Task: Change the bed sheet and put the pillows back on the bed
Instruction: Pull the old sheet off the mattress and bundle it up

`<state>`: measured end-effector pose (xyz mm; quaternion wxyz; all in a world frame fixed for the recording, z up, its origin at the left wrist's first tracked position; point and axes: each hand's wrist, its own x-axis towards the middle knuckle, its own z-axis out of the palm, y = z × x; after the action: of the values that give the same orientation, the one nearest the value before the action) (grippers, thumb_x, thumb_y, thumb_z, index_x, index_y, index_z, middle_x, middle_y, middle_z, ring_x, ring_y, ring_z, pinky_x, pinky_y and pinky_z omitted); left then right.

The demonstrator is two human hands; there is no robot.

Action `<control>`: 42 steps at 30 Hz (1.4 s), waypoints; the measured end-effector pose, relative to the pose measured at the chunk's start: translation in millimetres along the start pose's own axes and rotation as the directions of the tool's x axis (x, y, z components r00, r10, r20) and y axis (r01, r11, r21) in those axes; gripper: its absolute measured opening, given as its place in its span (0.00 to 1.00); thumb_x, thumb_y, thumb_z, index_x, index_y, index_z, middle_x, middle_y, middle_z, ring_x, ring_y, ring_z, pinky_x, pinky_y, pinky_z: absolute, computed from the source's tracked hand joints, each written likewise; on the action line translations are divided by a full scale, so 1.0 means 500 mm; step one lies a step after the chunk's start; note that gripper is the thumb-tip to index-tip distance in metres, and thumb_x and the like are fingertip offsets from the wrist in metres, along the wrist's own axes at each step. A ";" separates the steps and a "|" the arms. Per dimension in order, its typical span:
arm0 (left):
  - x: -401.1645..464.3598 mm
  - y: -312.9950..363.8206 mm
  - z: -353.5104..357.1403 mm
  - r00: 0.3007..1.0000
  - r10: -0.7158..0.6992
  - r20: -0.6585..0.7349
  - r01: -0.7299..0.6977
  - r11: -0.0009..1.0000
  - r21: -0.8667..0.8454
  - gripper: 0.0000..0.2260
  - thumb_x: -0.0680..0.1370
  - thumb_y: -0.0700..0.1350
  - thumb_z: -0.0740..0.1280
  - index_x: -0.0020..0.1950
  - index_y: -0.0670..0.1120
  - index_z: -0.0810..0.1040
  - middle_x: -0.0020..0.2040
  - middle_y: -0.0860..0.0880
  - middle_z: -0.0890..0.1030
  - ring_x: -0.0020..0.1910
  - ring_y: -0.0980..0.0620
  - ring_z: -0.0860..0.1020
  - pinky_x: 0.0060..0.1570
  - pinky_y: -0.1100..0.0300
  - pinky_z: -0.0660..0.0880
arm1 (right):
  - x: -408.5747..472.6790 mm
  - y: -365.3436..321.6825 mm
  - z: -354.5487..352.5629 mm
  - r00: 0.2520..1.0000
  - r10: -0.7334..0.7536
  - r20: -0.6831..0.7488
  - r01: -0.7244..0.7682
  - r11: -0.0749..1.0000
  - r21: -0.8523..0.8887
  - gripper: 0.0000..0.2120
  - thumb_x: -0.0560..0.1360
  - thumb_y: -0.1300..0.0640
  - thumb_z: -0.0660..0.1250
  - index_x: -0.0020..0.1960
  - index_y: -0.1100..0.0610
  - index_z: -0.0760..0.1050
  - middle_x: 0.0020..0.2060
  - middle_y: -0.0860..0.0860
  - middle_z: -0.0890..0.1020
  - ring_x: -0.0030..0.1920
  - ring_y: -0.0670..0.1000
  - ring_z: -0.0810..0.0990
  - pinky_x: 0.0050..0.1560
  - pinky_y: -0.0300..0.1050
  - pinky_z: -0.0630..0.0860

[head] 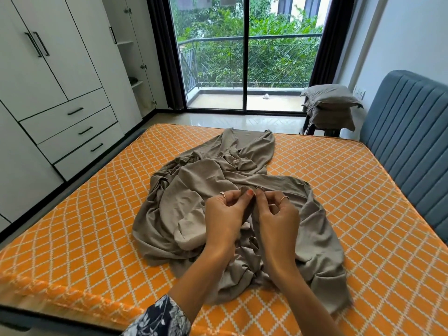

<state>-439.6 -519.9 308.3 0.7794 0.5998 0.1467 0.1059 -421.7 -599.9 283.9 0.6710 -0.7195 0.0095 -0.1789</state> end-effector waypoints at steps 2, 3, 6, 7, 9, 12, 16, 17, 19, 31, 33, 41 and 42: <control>-0.004 0.000 0.001 0.999 -0.015 0.037 0.014 0.999 0.035 0.06 0.77 0.41 0.69 0.48 0.39 0.84 0.42 0.39 0.85 0.44 0.41 0.84 0.49 0.50 0.79 | -0.002 -0.004 -0.004 0.998 -0.058 0.002 0.058 0.997 -0.056 0.07 0.76 0.53 0.67 0.40 0.53 0.79 0.31 0.46 0.82 0.32 0.45 0.80 0.34 0.39 0.76; -0.006 0.000 0.002 0.998 -0.035 0.059 0.032 0.998 0.050 0.07 0.78 0.40 0.68 0.48 0.38 0.83 0.42 0.37 0.84 0.45 0.40 0.83 0.49 0.50 0.78 | -0.004 0.000 -0.006 0.997 -0.072 0.012 0.073 0.994 -0.087 0.07 0.77 0.53 0.67 0.41 0.52 0.79 0.32 0.46 0.82 0.33 0.45 0.81 0.35 0.41 0.77; 0.000 0.001 0.005 0.992 -0.085 0.093 0.071 0.988 0.138 0.10 0.80 0.40 0.65 0.46 0.35 0.82 0.44 0.30 0.81 0.41 0.40 0.78 0.45 0.48 0.71 | -0.012 0.016 -0.017 0.992 -0.094 0.088 0.108 0.978 -0.178 0.05 0.77 0.54 0.64 0.48 0.51 0.79 0.39 0.46 0.82 0.40 0.45 0.82 0.43 0.49 0.80; 0.003 0.006 0.008 0.990 -0.092 0.102 0.073 0.981 0.181 0.11 0.79 0.41 0.65 0.45 0.33 0.81 0.43 0.29 0.80 0.40 0.41 0.76 0.44 0.48 0.69 | -0.015 0.017 -0.023 0.988 -0.107 0.114 0.129 0.971 -0.201 0.06 0.77 0.55 0.64 0.51 0.51 0.79 0.42 0.46 0.82 0.43 0.45 0.82 0.45 0.49 0.80; 0.009 0.015 0.018 0.986 -0.102 0.132 0.066 0.965 0.255 0.15 0.79 0.44 0.65 0.45 0.30 0.78 0.39 0.35 0.79 0.39 0.44 0.75 0.42 0.49 0.70 | -0.017 0.009 -0.036 0.976 -0.157 0.149 0.190 0.950 -0.247 0.09 0.77 0.59 0.63 0.55 0.52 0.79 0.46 0.47 0.82 0.46 0.45 0.81 0.49 0.47 0.80; 0.015 0.028 0.034 0.982 -0.086 0.169 0.031 0.952 0.304 0.17 0.79 0.47 0.67 0.42 0.32 0.79 0.35 0.39 0.78 0.36 0.46 0.75 0.41 0.52 0.72 | -0.007 -0.016 -0.051 0.951 -0.251 0.180 0.296 0.904 -0.308 0.11 0.77 0.64 0.63 0.56 0.57 0.80 0.47 0.49 0.81 0.46 0.41 0.79 0.49 0.31 0.75; 0.019 0.056 0.052 0.975 -0.042 0.219 -0.039 0.935 0.353 0.16 0.76 0.50 0.70 0.37 0.38 0.82 0.36 0.38 0.82 0.35 0.46 0.78 0.44 0.49 0.77 | 0.015 -0.047 -0.067 0.912 -0.326 0.248 0.402 0.831 -0.384 0.09 0.76 0.66 0.65 0.54 0.61 0.80 0.41 0.46 0.75 0.39 0.36 0.73 0.44 0.22 0.68; 0.025 0.063 0.055 0.975 -0.038 0.220 -0.042 0.937 0.346 0.15 0.77 0.48 0.70 0.41 0.35 0.82 0.40 0.35 0.82 0.36 0.45 0.79 0.46 0.46 0.78 | 0.021 -0.053 -0.072 0.901 -0.334 0.277 0.425 0.811 -0.402 0.09 0.75 0.67 0.66 0.54 0.62 0.80 0.41 0.46 0.75 0.38 0.36 0.72 0.43 0.21 0.66; 0.042 0.078 0.063 0.973 -0.031 0.228 -0.057 0.927 0.370 0.14 0.77 0.44 0.70 0.47 0.31 0.80 0.44 0.32 0.82 0.38 0.45 0.79 0.48 0.45 0.79 | 0.038 -0.065 -0.081 0.876 -0.334 0.348 0.465 0.780 -0.418 0.10 0.73 0.69 0.66 0.52 0.64 0.80 0.43 0.49 0.75 0.39 0.41 0.71 0.45 0.20 0.66; 0.125 0.267 0.109 0.934 0.212 0.288 -0.329 0.824 0.462 0.08 0.76 0.38 0.69 0.36 0.43 0.79 0.44 0.35 0.83 0.43 0.41 0.82 0.48 0.41 0.80 | 0.107 -0.027 -0.109 0.917 -0.199 0.346 0.355 0.802 -0.481 0.10 0.77 0.54 0.66 0.57 0.54 0.76 0.42 0.48 0.81 0.41 0.48 0.79 0.42 0.42 0.75; 0.133 0.309 0.098 0.922 0.243 0.300 -0.362 0.813 0.455 0.10 0.77 0.38 0.68 0.36 0.44 0.78 0.40 0.39 0.82 0.41 0.44 0.80 0.48 0.46 0.80 | 0.115 0.030 -0.138 0.888 -0.055 0.457 0.345 0.737 -0.581 0.10 0.77 0.52 0.65 0.58 0.50 0.76 0.45 0.48 0.81 0.44 0.47 0.80 0.47 0.48 0.77; 0.139 0.411 0.039 0.903 0.258 0.343 -0.400 0.796 0.454 0.07 0.79 0.37 0.66 0.40 0.42 0.78 0.35 0.46 0.80 0.35 0.50 0.78 0.36 0.59 0.79 | 0.102 0.134 -0.148 0.723 0.139 0.677 0.328 0.793 -0.513 0.06 0.78 0.55 0.62 0.52 0.50 0.77 0.43 0.52 0.82 0.41 0.40 0.78 0.47 0.46 0.77; 0.138 0.416 0.033 0.903 0.271 0.333 -0.404 0.799 0.446 0.08 0.79 0.37 0.66 0.40 0.41 0.78 0.35 0.46 0.80 0.34 0.50 0.79 0.36 0.59 0.79 | 0.105 0.132 -0.138 0.718 0.126 0.684 0.315 0.818 -0.481 0.08 0.79 0.56 0.61 0.54 0.49 0.77 0.45 0.49 0.83 0.44 0.40 0.79 0.49 0.45 0.76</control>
<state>-366.7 -457.7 506.2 0.5755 0.8072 -0.0411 0.1247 -376.5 -686.1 235.3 0.3696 -0.8979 -0.2265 0.0769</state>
